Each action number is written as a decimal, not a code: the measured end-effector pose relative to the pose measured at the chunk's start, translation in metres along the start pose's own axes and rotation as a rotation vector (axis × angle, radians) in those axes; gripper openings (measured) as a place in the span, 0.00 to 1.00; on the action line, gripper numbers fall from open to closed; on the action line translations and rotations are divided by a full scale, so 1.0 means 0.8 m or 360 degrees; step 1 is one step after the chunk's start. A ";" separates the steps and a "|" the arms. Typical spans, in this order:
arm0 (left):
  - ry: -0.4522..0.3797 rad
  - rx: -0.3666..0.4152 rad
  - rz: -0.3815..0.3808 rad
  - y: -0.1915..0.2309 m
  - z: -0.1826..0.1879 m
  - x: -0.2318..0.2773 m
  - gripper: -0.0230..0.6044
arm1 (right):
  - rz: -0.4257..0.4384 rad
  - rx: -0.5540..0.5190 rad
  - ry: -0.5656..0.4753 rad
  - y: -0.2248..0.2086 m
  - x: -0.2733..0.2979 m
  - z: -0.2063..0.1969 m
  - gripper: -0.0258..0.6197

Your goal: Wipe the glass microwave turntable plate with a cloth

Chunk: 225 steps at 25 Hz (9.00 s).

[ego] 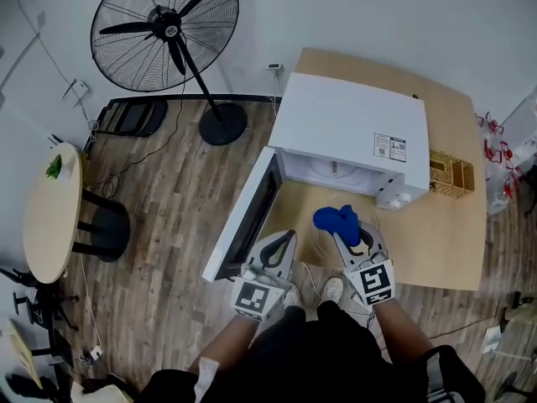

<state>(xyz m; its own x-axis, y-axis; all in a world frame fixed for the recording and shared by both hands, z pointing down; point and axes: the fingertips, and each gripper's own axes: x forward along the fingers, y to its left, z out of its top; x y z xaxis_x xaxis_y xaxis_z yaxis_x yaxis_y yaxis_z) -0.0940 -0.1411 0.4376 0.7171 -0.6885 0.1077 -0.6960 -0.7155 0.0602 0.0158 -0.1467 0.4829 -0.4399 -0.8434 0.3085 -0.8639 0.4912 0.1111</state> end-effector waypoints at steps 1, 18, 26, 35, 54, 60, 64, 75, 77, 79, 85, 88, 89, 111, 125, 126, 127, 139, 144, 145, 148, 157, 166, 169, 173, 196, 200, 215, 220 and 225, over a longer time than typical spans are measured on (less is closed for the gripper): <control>0.0008 -0.0011 -0.0003 0.000 -0.004 0.004 0.05 | 0.0014 0.0012 0.0020 -0.001 0.006 -0.008 0.25; 0.0164 -0.0088 0.0058 0.012 -0.051 0.027 0.04 | 0.0214 0.0006 0.0513 0.010 0.088 -0.176 0.24; 0.0185 -0.0072 0.0065 0.020 -0.060 0.032 0.05 | 0.0366 -0.0059 0.0668 0.038 0.112 -0.209 0.25; 0.0193 -0.0082 0.0081 0.023 -0.058 0.039 0.04 | 0.0393 -0.0121 0.0705 0.040 0.124 -0.217 0.25; 0.0164 -0.0157 0.0078 0.011 -0.044 0.046 0.05 | -0.0035 -0.0160 0.0761 -0.059 0.148 -0.222 0.25; 0.0158 -0.0163 0.0060 0.006 -0.040 0.047 0.05 | -0.0239 -0.0135 0.0815 -0.102 0.130 -0.234 0.25; 0.0133 -0.0143 0.0012 -0.004 -0.038 0.053 0.05 | -0.0347 -0.0098 0.0857 -0.127 0.110 -0.244 0.25; 0.0136 -0.0151 -0.0028 -0.018 -0.034 0.060 0.05 | -0.0592 0.0064 0.0910 -0.179 0.052 -0.268 0.25; 0.0126 -0.0139 -0.0025 -0.017 -0.034 0.056 0.04 | -0.0591 0.0066 0.0886 -0.176 0.052 -0.262 0.25; 0.0140 -0.0141 -0.0015 -0.016 -0.035 0.052 0.04 | -0.0565 0.0084 0.0824 -0.167 0.054 -0.250 0.25; 0.0139 -0.0144 0.0047 -0.009 -0.034 0.044 0.04 | -0.0330 0.0036 0.0710 -0.102 0.078 -0.210 0.25; 0.0143 -0.0147 0.0086 -0.004 -0.039 0.037 0.04 | -0.0168 -0.0007 0.0694 -0.049 0.095 -0.201 0.25; 0.0137 -0.0143 0.0095 -0.003 -0.041 0.034 0.05 | -0.0118 -0.0014 0.0691 -0.032 0.100 -0.200 0.25; 0.0146 -0.0137 0.0148 0.000 -0.048 0.022 0.04 | -0.0147 -0.0153 0.0811 -0.032 0.098 -0.235 0.25; 0.0174 -0.0071 -0.0010 -0.034 -0.052 0.049 0.05 | -0.0477 -0.0208 0.0971 -0.149 0.011 -0.280 0.26; 0.0175 -0.0067 -0.0014 -0.035 -0.053 0.049 0.05 | -0.0491 -0.0205 0.0977 -0.154 0.007 -0.282 0.26; 0.0176 -0.0067 -0.0018 -0.036 -0.053 0.049 0.04 | -0.0504 -0.0200 0.0982 -0.159 0.003 -0.283 0.26; 0.0208 -0.0070 0.0042 -0.023 -0.061 0.035 0.05 | -0.0347 -0.0061 0.0724 -0.108 0.020 -0.234 0.26; 0.0212 -0.0102 0.0075 -0.021 -0.062 0.026 0.04 | -0.0083 -0.0021 0.0656 -0.027 0.043 -0.211 0.26; 0.0215 -0.0116 0.0078 -0.022 -0.063 0.025 0.05 | -0.0033 -0.0038 0.0665 -0.011 0.046 -0.211 0.26; 0.0222 -0.0103 0.0072 -0.023 -0.068 0.021 0.04 | 0.0088 -0.0096 0.0706 0.026 0.055 -0.216 0.26; 0.0232 -0.0108 0.0112 -0.018 -0.073 0.007 0.04 | 0.0190 -0.0092 0.0804 0.065 0.061 -0.237 0.26; 0.0231 -0.0111 0.0129 -0.016 -0.078 0.004 0.05 | 0.0091 -0.0283 0.0855 0.041 0.041 -0.247 0.26; 0.0234 -0.0102 0.0112 -0.022 -0.077 0.008 0.04 | 0.0002 -0.0262 0.0893 0.013 0.024 -0.258 0.26; 0.0249 -0.0039 0.0082 -0.025 -0.082 0.009 0.04 | -0.0144 -0.0266 0.0957 -0.032 0.000 -0.272 0.26; 0.0179 -0.0004 0.0007 -0.032 -0.047 0.035 0.05 | -0.0215 -0.0123 0.0405 -0.090 -0.030 -0.159 0.26; 0.0149 -0.0007 0.0021 -0.031 -0.037 0.040 0.04 | -0.0124 -0.0155 0.0076 -0.080 -0.036 -0.068 0.26; 0.0016 0.0041 -0.0030 -0.049 0.016 0.061 0.04 | -0.0039 -0.0301 -0.0400 -0.079 -0.074 0.100 0.24; -0.0016 0.0052 -0.0046 -0.056 0.025 0.067 0.05 | -0.0088 -0.0316 -0.0406 -0.087 -0.081 0.105 0.24; -0.0028 0.0052 -0.0039 -0.055 0.030 0.065 0.05 | -0.0126 -0.0275 -0.0432 -0.093 -0.085 0.109 0.24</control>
<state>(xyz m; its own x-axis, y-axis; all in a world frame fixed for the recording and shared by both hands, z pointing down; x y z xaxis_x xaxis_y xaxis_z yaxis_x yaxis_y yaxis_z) -0.0248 -0.1483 0.4170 0.7345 -0.6727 0.0891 -0.6771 -0.7353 0.0301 0.0887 -0.1449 0.3712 -0.4422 -0.8964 0.0318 -0.8540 0.4316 0.2906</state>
